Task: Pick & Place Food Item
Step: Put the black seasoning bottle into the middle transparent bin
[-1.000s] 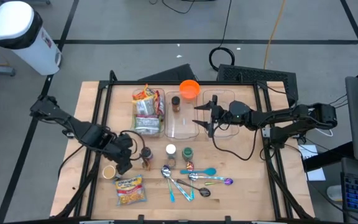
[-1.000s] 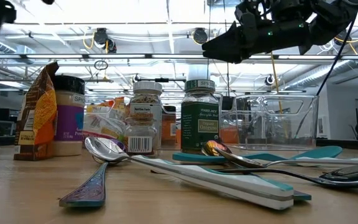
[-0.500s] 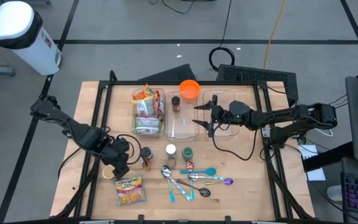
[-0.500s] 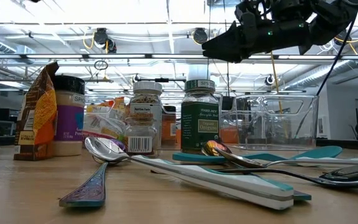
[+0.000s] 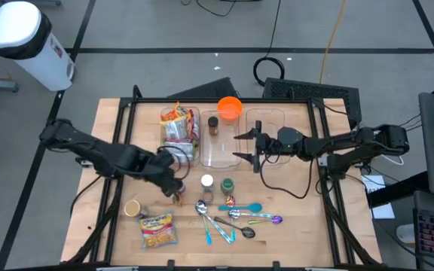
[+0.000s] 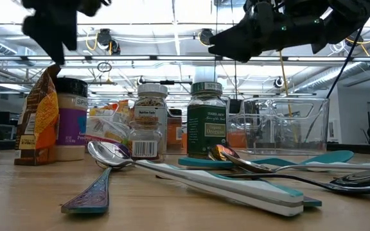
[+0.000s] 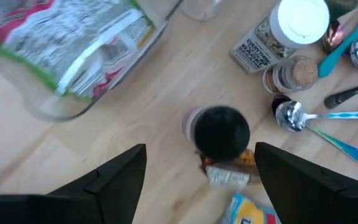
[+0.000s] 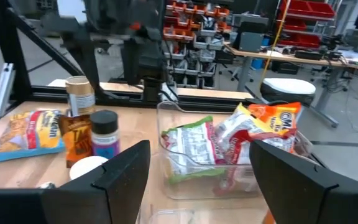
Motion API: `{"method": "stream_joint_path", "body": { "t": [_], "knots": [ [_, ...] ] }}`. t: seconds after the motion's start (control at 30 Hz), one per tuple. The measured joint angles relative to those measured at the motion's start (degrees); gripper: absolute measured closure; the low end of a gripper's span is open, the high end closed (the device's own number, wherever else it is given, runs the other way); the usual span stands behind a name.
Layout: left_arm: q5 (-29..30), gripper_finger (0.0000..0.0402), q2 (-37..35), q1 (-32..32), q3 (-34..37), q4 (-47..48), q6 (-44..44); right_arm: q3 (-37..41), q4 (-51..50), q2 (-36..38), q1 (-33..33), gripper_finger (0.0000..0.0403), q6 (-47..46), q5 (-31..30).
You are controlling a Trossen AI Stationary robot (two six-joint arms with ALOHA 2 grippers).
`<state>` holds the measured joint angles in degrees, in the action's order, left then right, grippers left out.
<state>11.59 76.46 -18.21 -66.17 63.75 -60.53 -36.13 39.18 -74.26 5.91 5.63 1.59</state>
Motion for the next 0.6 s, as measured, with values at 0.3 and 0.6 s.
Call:
{"method": "stream_joint_path", "body": {
  "t": [0.3,0.6],
  "knots": [
    [-6.3,0.0096,9.0,4.4,-0.1,-1.5,7.5,0.0,0.0,0.0,-0.8,0.0137,0.2,-0.2],
    [-9.6,0.0099,10.6,4.7,0.0,-5.3,9.9,0.0,0.2,0.0,-0.8,0.0138,0.0,-0.3]
  ]
}}
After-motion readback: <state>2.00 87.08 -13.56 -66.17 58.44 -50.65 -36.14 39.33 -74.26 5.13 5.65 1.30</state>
